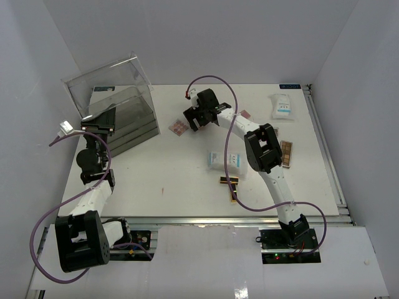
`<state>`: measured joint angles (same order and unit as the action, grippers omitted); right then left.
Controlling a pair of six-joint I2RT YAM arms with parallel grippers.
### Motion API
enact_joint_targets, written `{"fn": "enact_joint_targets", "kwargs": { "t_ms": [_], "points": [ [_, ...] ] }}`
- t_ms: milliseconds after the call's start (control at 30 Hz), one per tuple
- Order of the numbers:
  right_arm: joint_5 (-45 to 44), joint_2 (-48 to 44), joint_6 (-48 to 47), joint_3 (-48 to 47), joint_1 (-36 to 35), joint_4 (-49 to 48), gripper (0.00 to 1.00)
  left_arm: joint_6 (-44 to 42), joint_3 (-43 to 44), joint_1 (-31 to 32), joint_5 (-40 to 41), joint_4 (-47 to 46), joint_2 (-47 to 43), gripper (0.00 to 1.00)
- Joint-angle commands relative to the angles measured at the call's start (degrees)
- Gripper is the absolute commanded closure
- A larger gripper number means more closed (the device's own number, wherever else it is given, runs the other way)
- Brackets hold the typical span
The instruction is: Organize the makeup
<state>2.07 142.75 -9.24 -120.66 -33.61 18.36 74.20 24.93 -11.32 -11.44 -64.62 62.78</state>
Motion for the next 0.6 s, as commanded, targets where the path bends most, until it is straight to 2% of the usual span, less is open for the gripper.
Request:
{"fn": "enact_joint_targets", "kwargs": {
  "t_ms": [0,167,267,367,433,567],
  "points": [
    [-0.13,1.41,-0.37,-1.33,0.15,-1.40,0.09,0.45,2.55,-0.54,-0.36,-1.15,-1.49,0.63],
    [0.44,1.33,0.35,-0.92,0.27,-1.40,0.04,0.67,3.28,-0.63,-0.42,-0.78,-1.60,0.64],
    [1.50,0.72,0.85,-0.26,0.47,-1.49,0.18,0.73,3.69,-0.67,-0.34,-0.59,-1.70,0.63],
    [2.17,-0.94,0.84,2.22,0.65,-2.88,0.37,0.86,4.18,-0.72,-0.33,-0.23,-1.70,0.63],
    [2.39,-2.54,0.35,3.91,0.73,-3.93,0.43,0.97,4.51,-0.72,-0.27,-0.05,-1.68,0.63],
    [3.38,-4.54,-0.50,5.82,0.73,-4.48,0.61,1.39,5.07,-0.80,-0.15,0.55,-1.70,0.64]
  ]
}}
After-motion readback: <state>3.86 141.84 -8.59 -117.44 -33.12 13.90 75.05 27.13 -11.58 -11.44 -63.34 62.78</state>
